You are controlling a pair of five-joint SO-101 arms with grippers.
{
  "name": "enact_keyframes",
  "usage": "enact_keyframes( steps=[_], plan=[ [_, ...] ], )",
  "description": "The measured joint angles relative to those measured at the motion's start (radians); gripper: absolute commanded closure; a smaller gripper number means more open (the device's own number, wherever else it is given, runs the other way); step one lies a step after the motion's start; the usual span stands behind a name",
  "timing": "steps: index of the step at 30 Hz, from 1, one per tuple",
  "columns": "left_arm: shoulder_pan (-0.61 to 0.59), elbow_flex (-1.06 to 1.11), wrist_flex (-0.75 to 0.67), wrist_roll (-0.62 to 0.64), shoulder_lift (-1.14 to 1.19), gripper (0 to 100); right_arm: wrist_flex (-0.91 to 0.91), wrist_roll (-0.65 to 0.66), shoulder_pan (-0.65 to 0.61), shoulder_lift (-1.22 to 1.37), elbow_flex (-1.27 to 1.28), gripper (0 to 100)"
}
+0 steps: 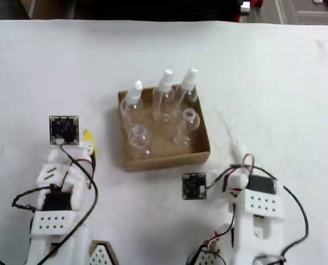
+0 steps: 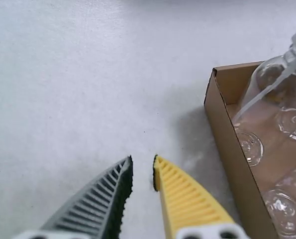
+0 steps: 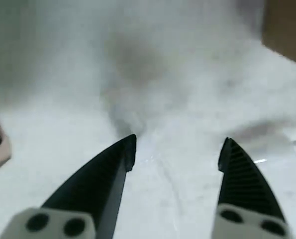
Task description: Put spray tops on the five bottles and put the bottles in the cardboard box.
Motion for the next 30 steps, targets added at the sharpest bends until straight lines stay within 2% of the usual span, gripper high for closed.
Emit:
enact_keyframes(
  steps=[3, 10, 12, 18, 21, 25, 30],
  plan=[
    [0.000, 0.000, 0.000, 0.000, 0.000, 93, -0.063, 0.000, -0.064, 0.035, 0.023, 74.1],
    [0.000, 0.000, 0.000, 0.000, 0.000, 93, -0.064, 0.008, -0.071, 0.107, 0.049, 74.1],
    [0.000, 0.000, 0.000, 0.000, 0.000, 93, -0.028, 0.028, -0.058, 0.110, 0.032, 74.1],
    [0.000, 0.000, 0.000, 0.000, 0.000, 93, 0.253, 0.052, -0.057, 0.054, -0.178, 74.1],
    [0.000, 0.000, 0.000, 0.000, 0.000, 93, 0.315, 0.052, -0.055, 0.018, -0.258, 74.1],
    [0.000, 0.000, 0.000, 0.000, 0.000, 93, 0.324, 0.052, 0.011, -0.015, -0.284, 74.1],
    [0.000, 0.000, 0.000, 0.000, 0.000, 93, 0.322, 0.052, 0.157, -0.072, -0.290, 74.1]
  ],
)
